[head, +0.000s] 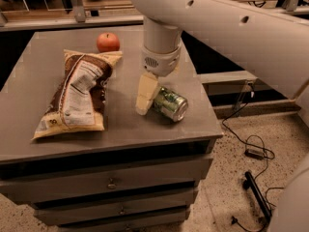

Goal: Place green can upright

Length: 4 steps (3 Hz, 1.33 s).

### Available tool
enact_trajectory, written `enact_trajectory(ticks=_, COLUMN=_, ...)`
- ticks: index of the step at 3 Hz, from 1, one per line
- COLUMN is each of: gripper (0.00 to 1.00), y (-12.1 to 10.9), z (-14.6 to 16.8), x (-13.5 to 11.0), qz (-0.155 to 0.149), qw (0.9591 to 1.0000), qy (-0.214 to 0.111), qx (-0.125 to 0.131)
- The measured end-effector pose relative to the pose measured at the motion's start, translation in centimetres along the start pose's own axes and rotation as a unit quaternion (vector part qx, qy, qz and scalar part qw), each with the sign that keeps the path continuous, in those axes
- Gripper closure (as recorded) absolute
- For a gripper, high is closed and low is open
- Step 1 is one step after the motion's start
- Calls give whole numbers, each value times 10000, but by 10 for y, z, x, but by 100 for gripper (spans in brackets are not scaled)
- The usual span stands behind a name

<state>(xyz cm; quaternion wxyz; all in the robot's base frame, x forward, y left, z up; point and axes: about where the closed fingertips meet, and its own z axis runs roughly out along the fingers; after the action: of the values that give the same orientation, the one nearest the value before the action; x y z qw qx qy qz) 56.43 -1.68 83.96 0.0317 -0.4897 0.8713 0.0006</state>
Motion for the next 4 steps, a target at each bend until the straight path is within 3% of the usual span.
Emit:
enact_trajectory(ticks=1, gripper=13, y=-1, z=1, x=0, qz=11, qw=10000, qy=-23, qx=8)
enact_trajectory(ticks=2, gripper=37, y=-1, z=1, x=-1, qz=8, qw=10000, qy=-51, qx=21)
enact_trajectory(ticks=4, gripper=98, y=-14, z=-12, x=2, qz=-196, qw=9996, qy=-212, qx=57)
